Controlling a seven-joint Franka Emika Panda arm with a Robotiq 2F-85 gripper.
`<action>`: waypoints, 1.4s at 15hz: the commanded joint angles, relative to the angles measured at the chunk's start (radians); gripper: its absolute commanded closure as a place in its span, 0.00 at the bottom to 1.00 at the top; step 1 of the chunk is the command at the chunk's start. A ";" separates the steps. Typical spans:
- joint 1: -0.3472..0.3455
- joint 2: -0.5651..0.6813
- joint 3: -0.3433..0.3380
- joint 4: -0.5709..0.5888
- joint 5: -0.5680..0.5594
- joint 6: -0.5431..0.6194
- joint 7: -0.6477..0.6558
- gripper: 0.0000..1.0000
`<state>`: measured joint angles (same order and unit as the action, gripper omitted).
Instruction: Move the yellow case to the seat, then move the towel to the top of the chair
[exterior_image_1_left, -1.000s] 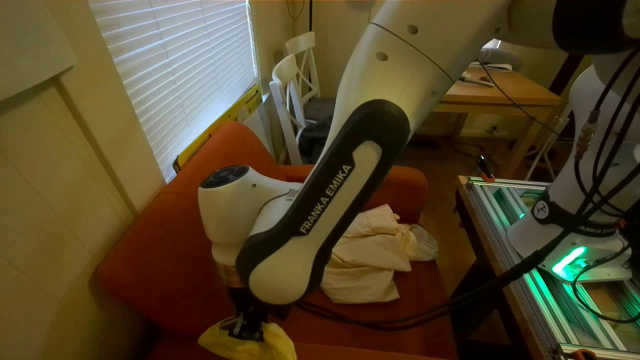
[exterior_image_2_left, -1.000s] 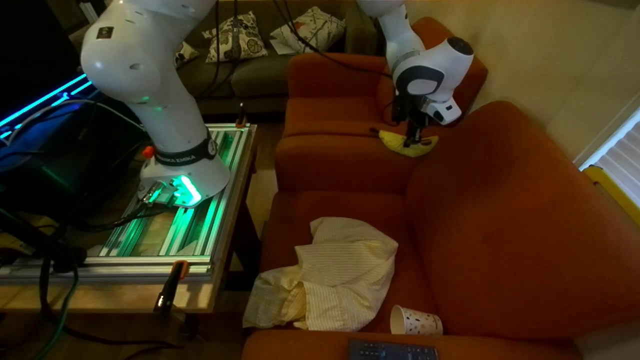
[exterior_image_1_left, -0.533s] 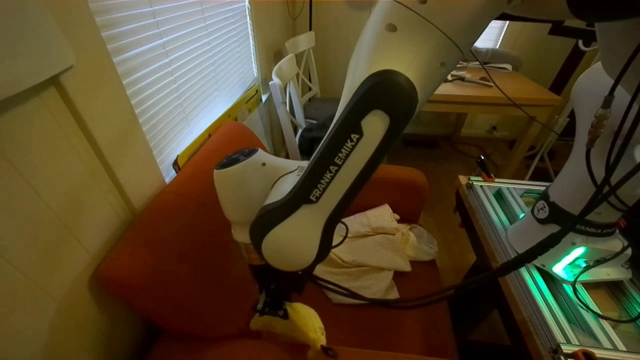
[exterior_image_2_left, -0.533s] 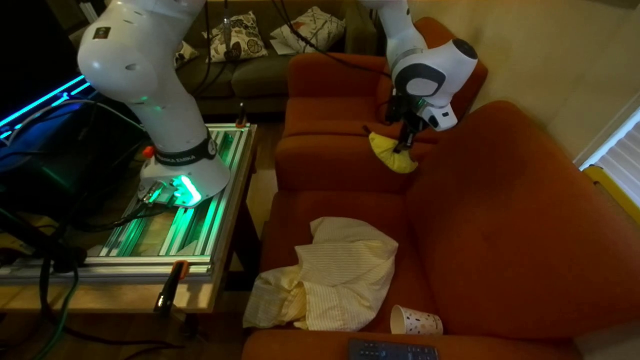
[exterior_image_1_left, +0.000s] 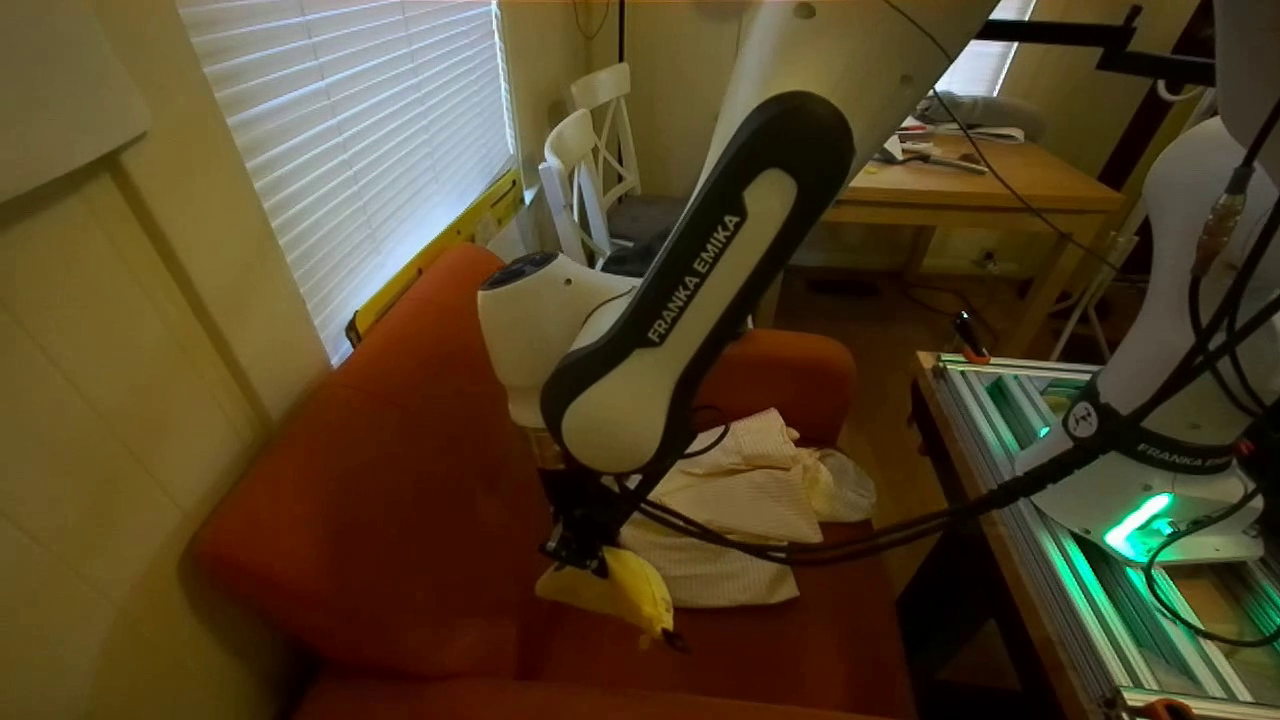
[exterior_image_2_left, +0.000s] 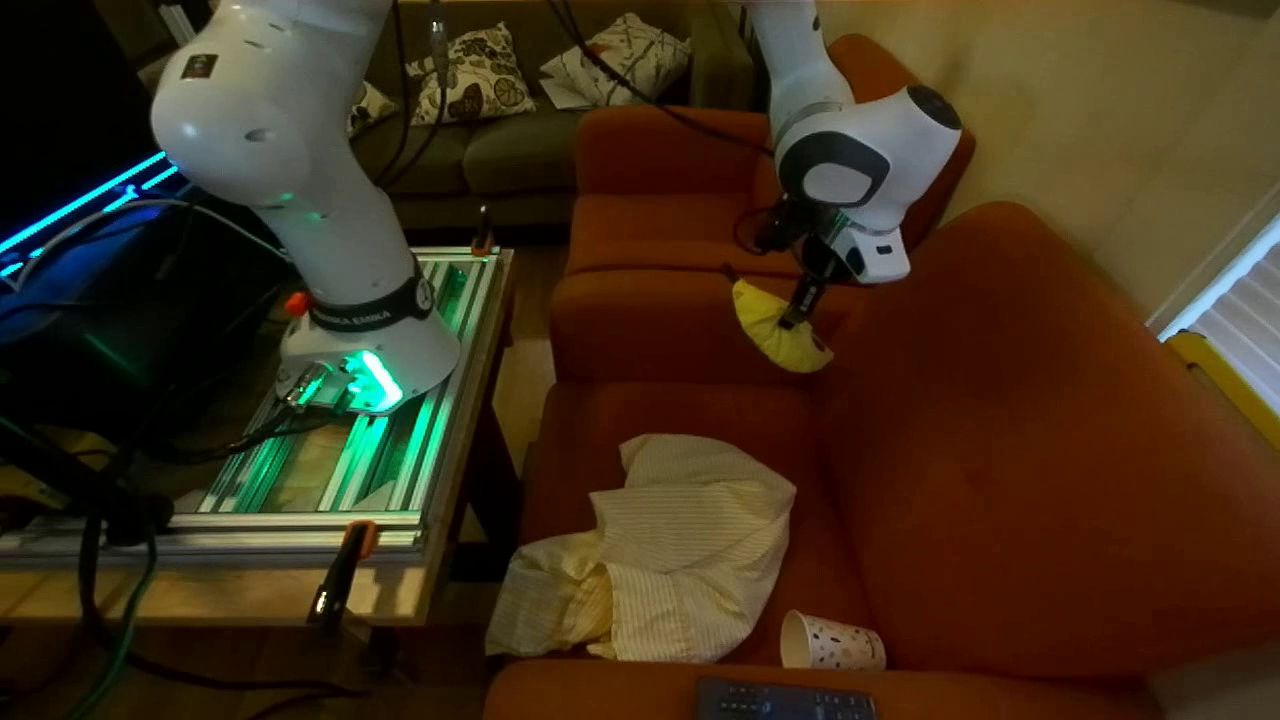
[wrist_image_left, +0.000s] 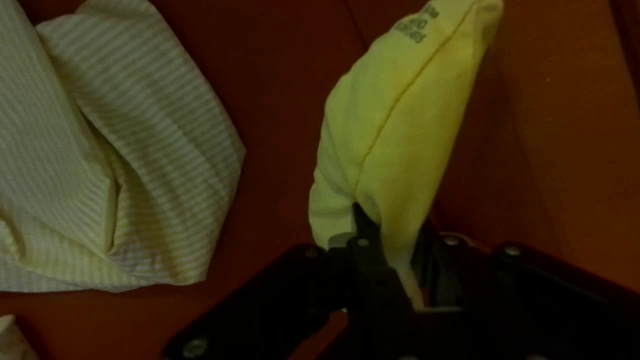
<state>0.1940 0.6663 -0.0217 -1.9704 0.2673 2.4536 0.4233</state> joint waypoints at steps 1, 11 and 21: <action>-0.019 -0.065 -0.010 -0.097 0.026 0.093 0.075 0.93; -0.066 -0.039 0.006 -0.180 0.117 0.412 0.113 0.92; -0.036 -0.023 0.021 -0.187 0.150 0.536 0.129 0.13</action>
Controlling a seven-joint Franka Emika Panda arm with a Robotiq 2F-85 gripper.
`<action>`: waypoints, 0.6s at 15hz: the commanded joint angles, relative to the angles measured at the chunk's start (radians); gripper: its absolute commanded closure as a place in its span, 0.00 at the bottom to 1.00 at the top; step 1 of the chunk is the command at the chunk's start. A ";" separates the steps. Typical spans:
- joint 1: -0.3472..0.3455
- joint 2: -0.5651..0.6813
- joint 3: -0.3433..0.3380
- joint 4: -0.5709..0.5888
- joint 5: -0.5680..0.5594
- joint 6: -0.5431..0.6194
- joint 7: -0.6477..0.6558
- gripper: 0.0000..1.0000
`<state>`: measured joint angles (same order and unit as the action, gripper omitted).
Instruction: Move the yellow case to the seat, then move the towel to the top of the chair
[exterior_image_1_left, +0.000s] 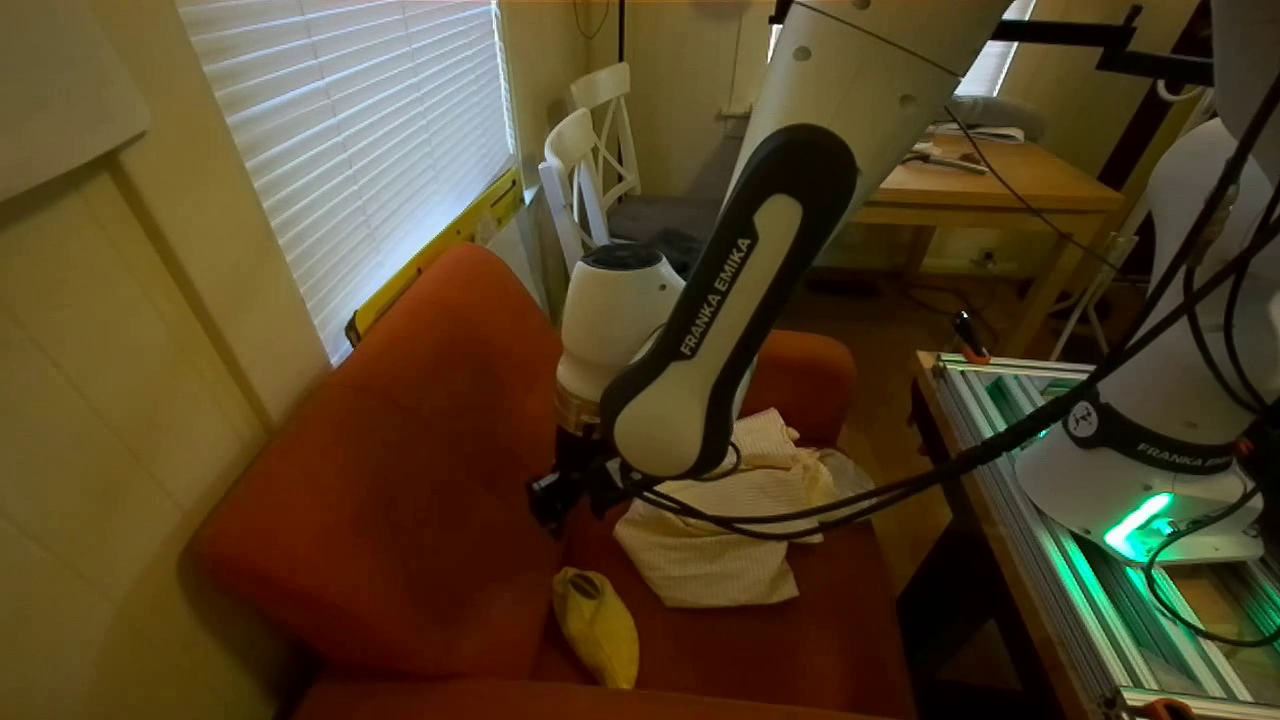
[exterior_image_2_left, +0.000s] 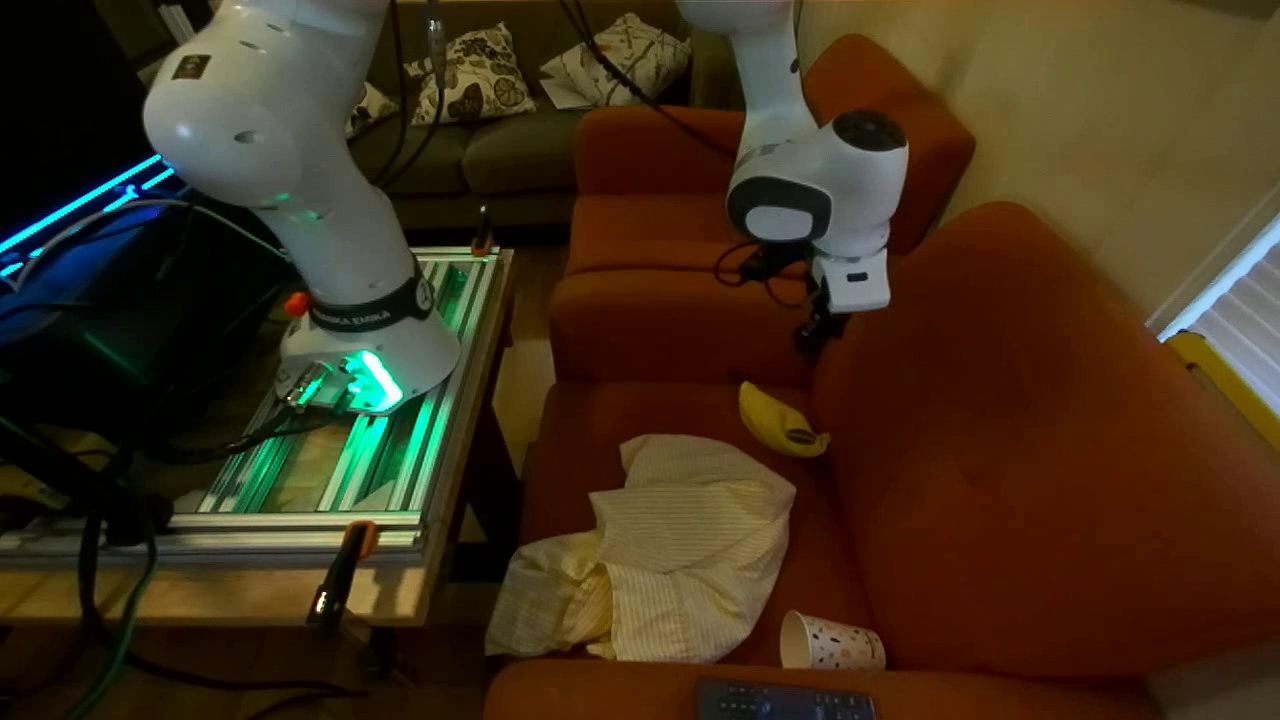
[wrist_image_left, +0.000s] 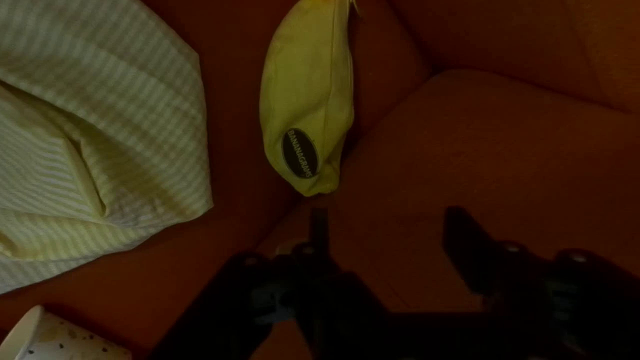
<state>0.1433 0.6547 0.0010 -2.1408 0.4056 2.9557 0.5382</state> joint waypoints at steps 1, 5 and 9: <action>0.014 -0.015 0.002 -0.017 0.010 0.033 0.009 0.07; 0.010 -0.026 0.000 -0.027 -0.004 -0.058 -0.002 0.00; -0.004 -0.011 -0.027 -0.058 -0.008 -0.077 -0.007 0.00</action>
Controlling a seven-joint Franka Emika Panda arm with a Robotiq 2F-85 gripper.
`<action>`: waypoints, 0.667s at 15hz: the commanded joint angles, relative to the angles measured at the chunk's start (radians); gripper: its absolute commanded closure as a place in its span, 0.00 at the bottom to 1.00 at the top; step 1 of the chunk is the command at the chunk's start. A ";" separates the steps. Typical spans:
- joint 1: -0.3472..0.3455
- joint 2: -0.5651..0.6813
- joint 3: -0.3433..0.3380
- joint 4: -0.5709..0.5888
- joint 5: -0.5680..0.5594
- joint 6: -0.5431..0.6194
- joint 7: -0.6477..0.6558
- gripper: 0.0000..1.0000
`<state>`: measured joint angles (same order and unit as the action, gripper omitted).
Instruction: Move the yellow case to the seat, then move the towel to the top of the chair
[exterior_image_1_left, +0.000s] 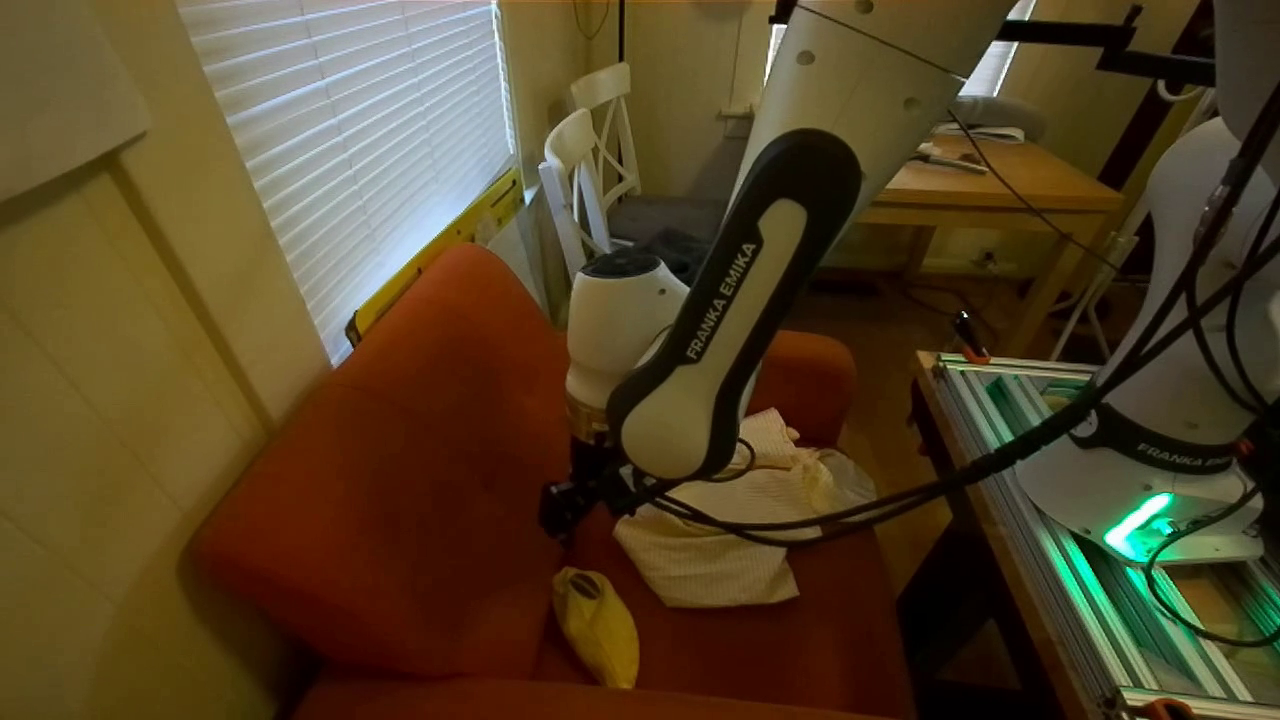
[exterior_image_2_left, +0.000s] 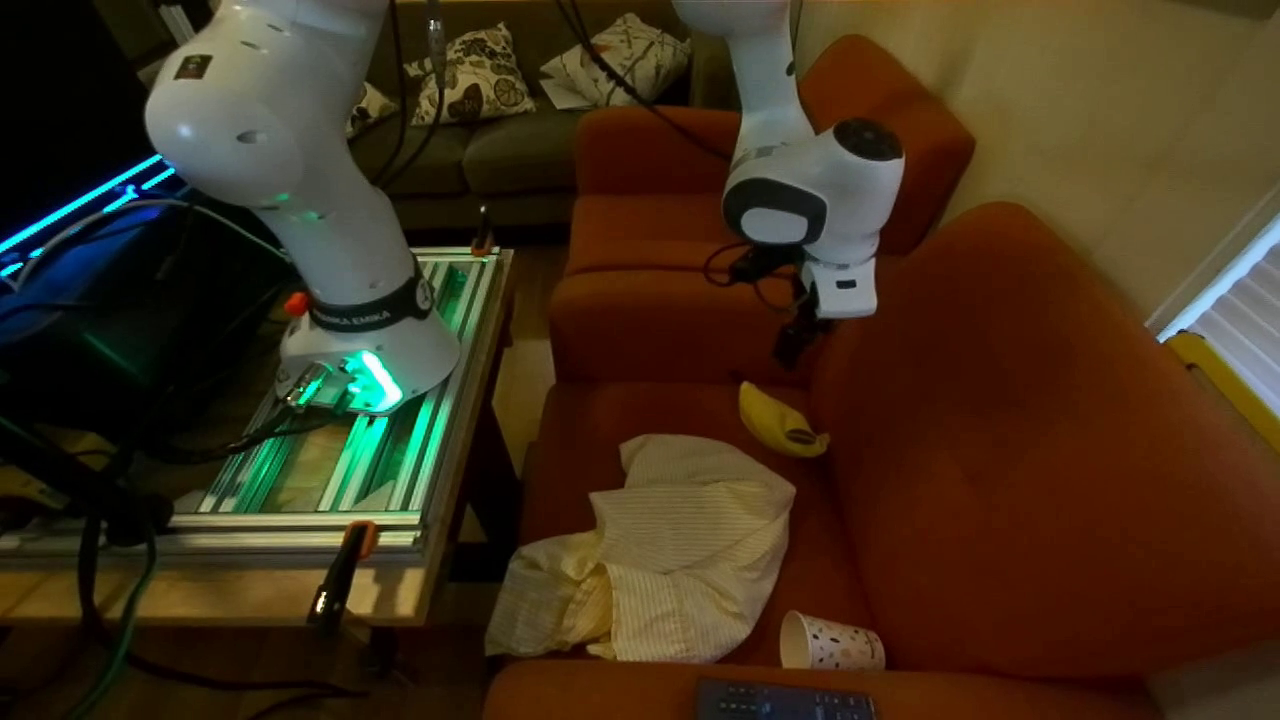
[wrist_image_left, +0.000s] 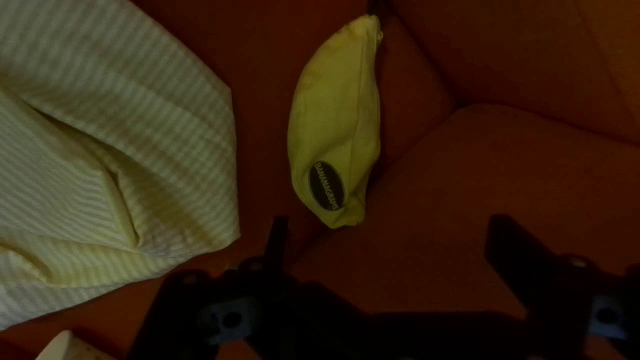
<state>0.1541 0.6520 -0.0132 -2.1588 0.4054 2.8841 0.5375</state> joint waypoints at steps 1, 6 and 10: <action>-0.017 -0.001 -0.026 -0.051 -0.011 0.007 -0.008 0.00; -0.062 0.052 -0.059 -0.079 -0.014 0.067 -0.049 0.00; -0.157 0.100 0.006 -0.064 0.011 0.091 -0.113 0.00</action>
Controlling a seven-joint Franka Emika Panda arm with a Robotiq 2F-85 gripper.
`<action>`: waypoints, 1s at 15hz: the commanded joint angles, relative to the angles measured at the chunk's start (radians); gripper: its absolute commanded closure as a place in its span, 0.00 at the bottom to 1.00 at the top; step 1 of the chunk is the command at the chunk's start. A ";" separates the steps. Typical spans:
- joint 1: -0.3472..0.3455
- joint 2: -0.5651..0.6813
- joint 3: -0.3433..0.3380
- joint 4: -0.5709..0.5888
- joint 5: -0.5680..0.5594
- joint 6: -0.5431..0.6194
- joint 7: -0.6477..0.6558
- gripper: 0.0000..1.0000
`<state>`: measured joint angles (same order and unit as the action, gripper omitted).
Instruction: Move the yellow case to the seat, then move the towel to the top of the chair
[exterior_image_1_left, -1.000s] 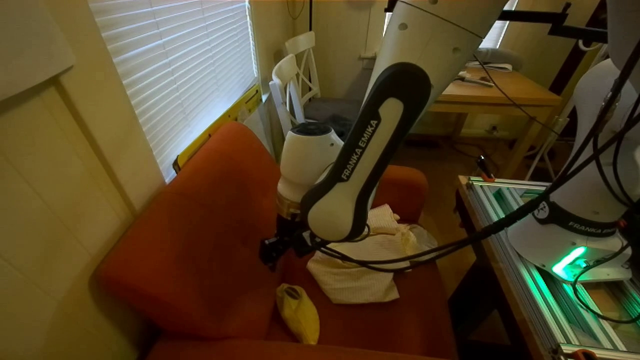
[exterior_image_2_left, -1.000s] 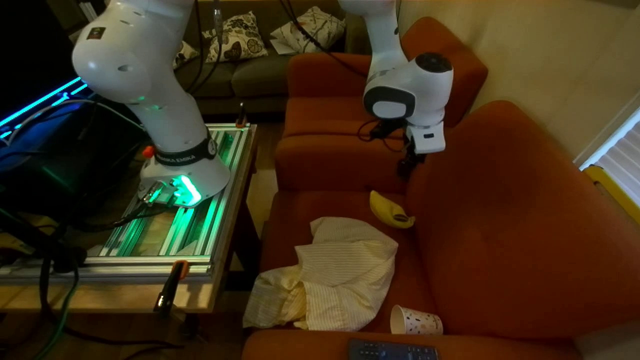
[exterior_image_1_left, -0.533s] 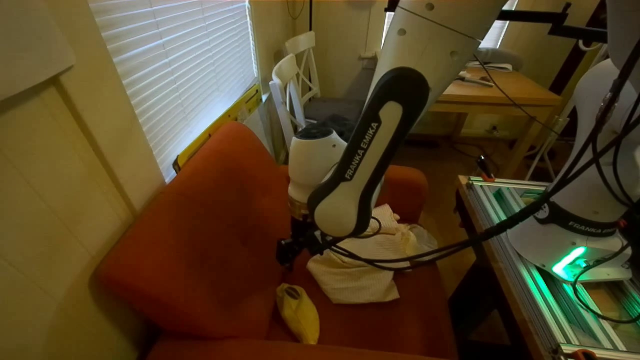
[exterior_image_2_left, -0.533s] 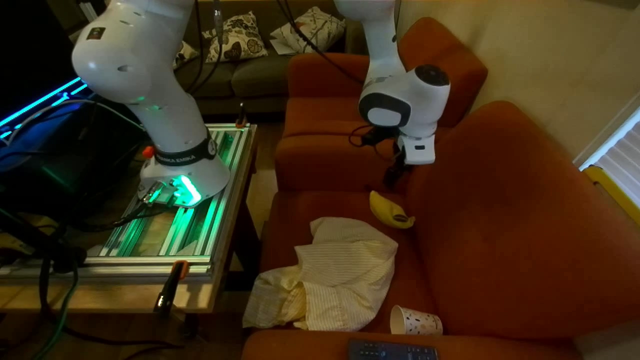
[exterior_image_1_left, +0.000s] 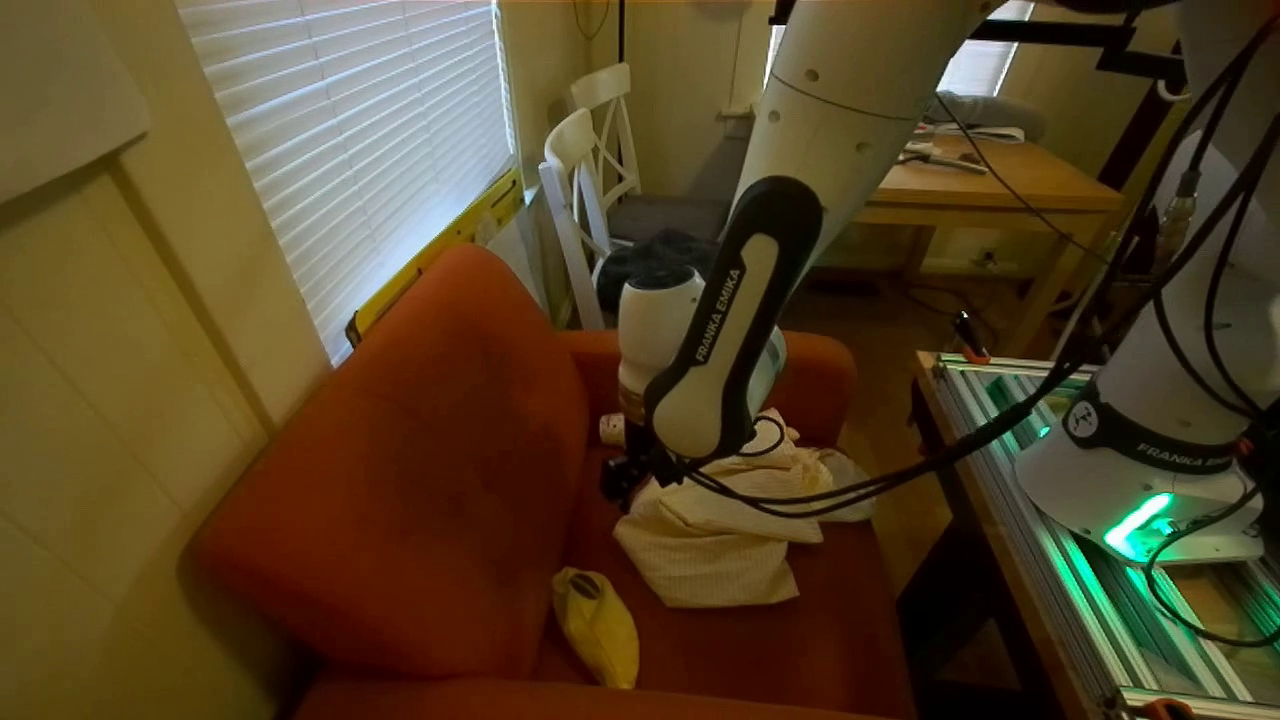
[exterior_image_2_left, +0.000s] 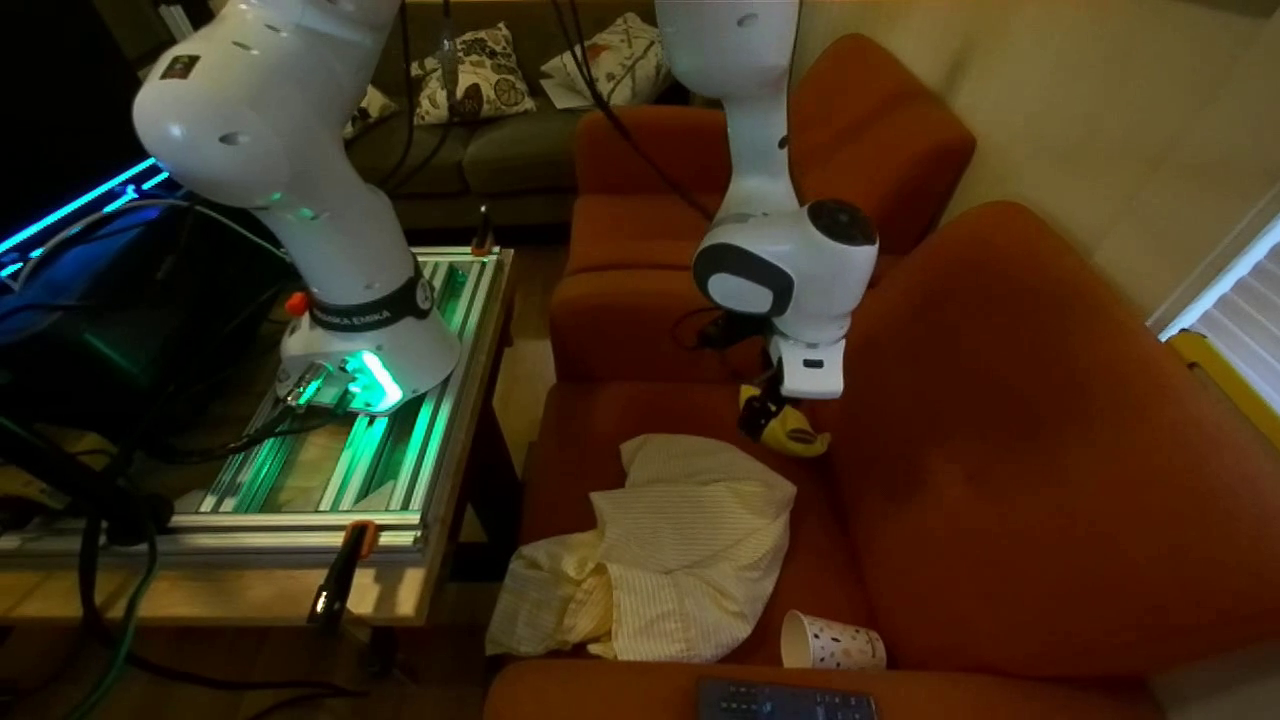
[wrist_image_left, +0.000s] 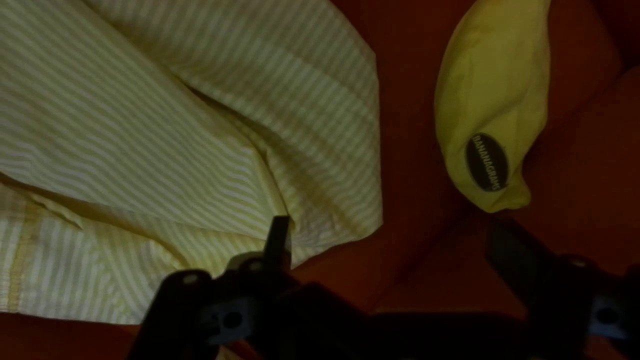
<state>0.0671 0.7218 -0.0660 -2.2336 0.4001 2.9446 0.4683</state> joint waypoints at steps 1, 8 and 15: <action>-0.023 0.012 0.015 0.001 -0.002 0.005 -0.008 0.00; -0.042 0.059 0.027 0.045 -0.005 -0.022 -0.009 0.00; -0.054 0.201 -0.003 0.197 -0.032 -0.084 -0.029 0.00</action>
<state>0.0126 0.8430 -0.0495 -2.1250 0.3946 2.8773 0.4468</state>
